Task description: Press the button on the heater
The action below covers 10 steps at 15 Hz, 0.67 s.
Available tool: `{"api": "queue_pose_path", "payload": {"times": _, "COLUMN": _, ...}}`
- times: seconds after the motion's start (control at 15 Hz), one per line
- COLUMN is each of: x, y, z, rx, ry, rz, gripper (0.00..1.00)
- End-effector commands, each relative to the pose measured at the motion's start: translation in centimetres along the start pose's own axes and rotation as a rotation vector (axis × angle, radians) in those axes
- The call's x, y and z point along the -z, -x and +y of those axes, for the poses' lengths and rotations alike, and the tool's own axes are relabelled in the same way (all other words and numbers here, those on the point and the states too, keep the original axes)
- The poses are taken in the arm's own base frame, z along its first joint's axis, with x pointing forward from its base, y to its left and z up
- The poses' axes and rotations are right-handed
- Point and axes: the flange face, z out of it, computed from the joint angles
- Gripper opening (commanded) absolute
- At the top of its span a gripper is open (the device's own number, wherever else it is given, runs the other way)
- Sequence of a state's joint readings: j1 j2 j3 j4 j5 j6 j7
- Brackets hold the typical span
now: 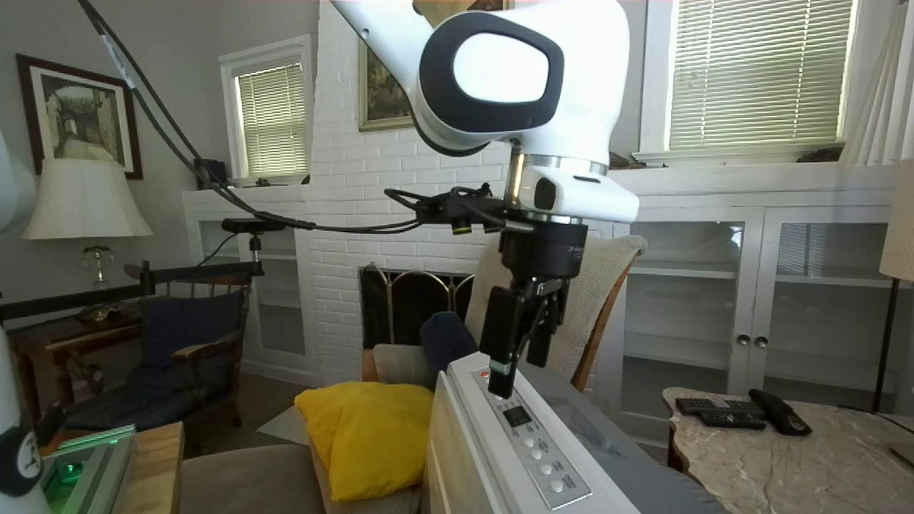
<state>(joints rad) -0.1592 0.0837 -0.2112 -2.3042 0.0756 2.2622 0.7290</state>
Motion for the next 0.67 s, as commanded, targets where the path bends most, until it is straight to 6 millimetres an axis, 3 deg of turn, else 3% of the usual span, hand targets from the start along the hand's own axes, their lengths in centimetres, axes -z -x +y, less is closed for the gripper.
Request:
{"api": "queue_pose_path", "payload": {"times": 0.0, "x": 1.6, "y": 2.2, "z": 1.0, "rx": 0.175, "ry": 0.014, "rz": 0.013, "gripper": 1.0}}
{"api": "queue_pose_path", "payload": {"times": 0.07, "x": 0.6, "y": 0.8, "z": -0.1, "rx": 0.091, "ry": 0.004, "rz": 0.002, "gripper": 1.0}}
{"api": "queue_pose_path", "payload": {"times": 0.6, "x": 1.3, "y": 1.6, "z": 0.1, "rx": 0.149, "ry": 0.001, "rz": 0.008, "gripper": 1.0}}
